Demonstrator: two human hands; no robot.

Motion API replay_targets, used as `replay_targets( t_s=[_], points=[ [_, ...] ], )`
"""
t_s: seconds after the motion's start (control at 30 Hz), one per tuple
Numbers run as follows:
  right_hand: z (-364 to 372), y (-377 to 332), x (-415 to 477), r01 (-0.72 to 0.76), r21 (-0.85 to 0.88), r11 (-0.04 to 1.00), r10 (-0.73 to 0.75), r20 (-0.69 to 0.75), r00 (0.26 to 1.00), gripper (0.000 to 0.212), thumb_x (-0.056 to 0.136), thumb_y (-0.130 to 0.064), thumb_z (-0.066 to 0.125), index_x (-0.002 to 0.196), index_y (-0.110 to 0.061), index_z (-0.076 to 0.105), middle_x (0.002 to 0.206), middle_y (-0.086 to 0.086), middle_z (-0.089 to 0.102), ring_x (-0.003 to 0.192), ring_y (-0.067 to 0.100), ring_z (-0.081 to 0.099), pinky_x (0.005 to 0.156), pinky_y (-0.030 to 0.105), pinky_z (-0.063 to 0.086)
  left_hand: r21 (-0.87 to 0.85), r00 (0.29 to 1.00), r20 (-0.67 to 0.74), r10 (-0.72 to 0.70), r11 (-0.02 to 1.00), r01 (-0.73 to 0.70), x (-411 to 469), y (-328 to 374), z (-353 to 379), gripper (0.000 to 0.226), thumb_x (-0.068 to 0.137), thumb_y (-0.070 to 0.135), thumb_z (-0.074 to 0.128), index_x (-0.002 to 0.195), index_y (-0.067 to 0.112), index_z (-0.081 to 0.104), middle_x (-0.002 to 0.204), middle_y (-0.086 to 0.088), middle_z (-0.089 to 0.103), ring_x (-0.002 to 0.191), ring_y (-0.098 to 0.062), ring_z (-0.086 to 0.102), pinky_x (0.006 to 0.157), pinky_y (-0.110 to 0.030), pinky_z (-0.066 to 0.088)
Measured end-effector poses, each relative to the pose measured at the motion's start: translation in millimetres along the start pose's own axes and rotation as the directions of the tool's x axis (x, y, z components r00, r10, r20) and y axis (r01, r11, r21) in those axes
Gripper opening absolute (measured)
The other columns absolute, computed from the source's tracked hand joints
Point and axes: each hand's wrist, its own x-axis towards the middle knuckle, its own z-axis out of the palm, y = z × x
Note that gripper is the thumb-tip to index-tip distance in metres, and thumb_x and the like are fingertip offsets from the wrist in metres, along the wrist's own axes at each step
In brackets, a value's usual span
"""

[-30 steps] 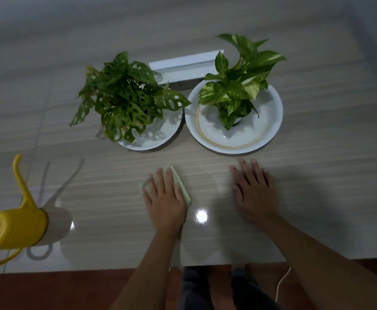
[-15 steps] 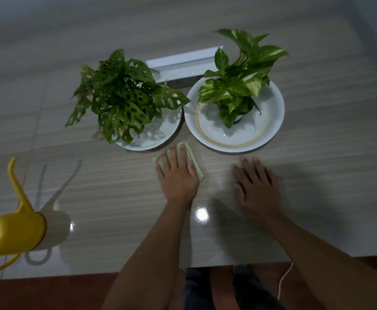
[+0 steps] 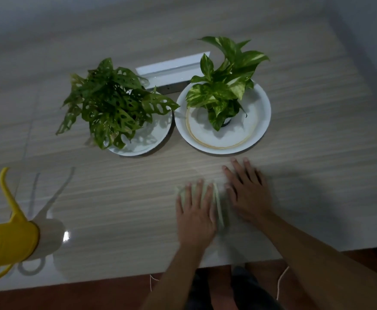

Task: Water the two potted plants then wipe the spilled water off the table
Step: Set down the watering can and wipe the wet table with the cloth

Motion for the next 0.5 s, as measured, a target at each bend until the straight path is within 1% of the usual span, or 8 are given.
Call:
replay_targets(
  t_s=[0.03,0.07,0.13,0.23,0.3,0.37,0.43,0.5],
  points=[
    [0,1,0,0.0,0.001,1.0,0.0,0.009,1.0,0.057,0.097,-0.044,0.025,0.153,-0.033,0.028,0.165,-0.004,0.016,0.152,0.026,0.011,0.117,0.051,0.019,0.028,0.999,0.019,-0.034,0.999,0.034,14,-15,-7,0.059,0.099,0.039,0.035,0.157,0.032,0.025,0.167,0.003,0.019,0.153,-0.029,0.018,0.119,-0.055,0.018],
    [-1,2,-1,-0.003,0.017,1.0,0.003,0.014,1.0,0.056,0.098,-0.043,0.025,0.153,-0.032,0.027,0.165,-0.004,0.016,0.152,0.024,0.009,0.118,0.05,0.018,0.045,0.994,0.03,-0.105,0.994,0.104,23,-33,-13,0.06,0.099,0.039,0.034,0.158,0.032,0.024,0.167,0.003,0.019,0.153,-0.029,0.017,0.119,-0.055,0.018],
    [-4,10,-2,-0.006,0.066,0.998,0.006,0.003,1.0,0.055,0.099,-0.041,0.029,0.153,-0.03,0.029,0.164,-0.004,0.019,0.152,0.022,0.009,0.118,0.048,0.017,0.061,0.967,0.0,-0.254,0.965,0.254,20,-67,-22,0.061,0.099,0.039,0.033,0.158,0.03,0.023,0.167,0.0,0.02,0.152,-0.03,0.018,0.119,-0.055,0.016],
    [-16,40,-1,-0.04,0.05,0.998,0.043,-0.063,0.997,0.054,0.098,-0.042,0.029,0.15,-0.028,0.036,0.162,-0.002,0.026,0.151,0.023,0.014,0.116,0.046,0.017,0.056,0.947,-0.036,-0.319,0.946,0.321,-21,-77,-22,0.059,0.1,0.036,0.033,0.157,0.023,0.029,0.165,-0.005,0.025,0.151,-0.035,0.022,0.119,-0.057,0.017],
    [-22,62,0,-0.062,0.014,0.998,0.063,-0.076,0.995,0.055,0.097,-0.042,0.029,0.15,-0.029,0.037,0.161,-0.001,0.028,0.151,0.025,0.016,0.116,0.047,0.018,0.04,0.957,-0.025,-0.288,0.956,0.289,-60,-50,-11,0.06,0.099,0.035,0.035,0.157,0.021,0.029,0.165,-0.007,0.025,0.15,-0.037,0.024,0.119,-0.058,0.017],
    [-22,77,0,-0.059,-0.024,0.998,0.057,-0.062,0.996,0.055,0.097,-0.043,0.031,0.15,-0.029,0.036,0.161,0.0,0.029,0.15,0.027,0.018,0.116,0.048,0.019,-0.022,0.98,0.024,-0.195,0.98,0.196,-82,-9,2,0.063,0.097,0.036,0.036,0.158,0.024,0.025,0.167,-0.005,0.02,0.151,-0.037,0.021,0.119,-0.059,0.016],
    [-17,82,0,-0.065,-0.051,0.997,0.062,-0.054,0.997,0.055,0.097,-0.045,0.03,0.151,-0.032,0.033,0.161,-0.002,0.028,0.15,0.026,0.018,0.116,0.048,0.018,-0.062,0.997,0.028,-0.066,0.996,0.068,-78,29,13,0.066,0.097,0.038,0.039,0.159,0.028,0.021,0.168,-0.002,0.016,0.153,-0.035,0.015,0.118,-0.06,0.017],
    [-11,83,0,-0.085,-0.053,0.995,0.082,-0.057,0.995,0.055,0.097,-0.047,0.031,0.151,-0.035,0.03,0.162,-0.005,0.026,0.151,0.023,0.016,0.117,0.047,0.017,-0.062,0.999,0.027,0.018,0.998,-0.016,-50,52,17,0.063,0.099,0.04,0.036,0.159,0.032,0.018,0.168,0.0,0.015,0.154,-0.032,0.01,0.118,-0.06,0.017]
  ],
)
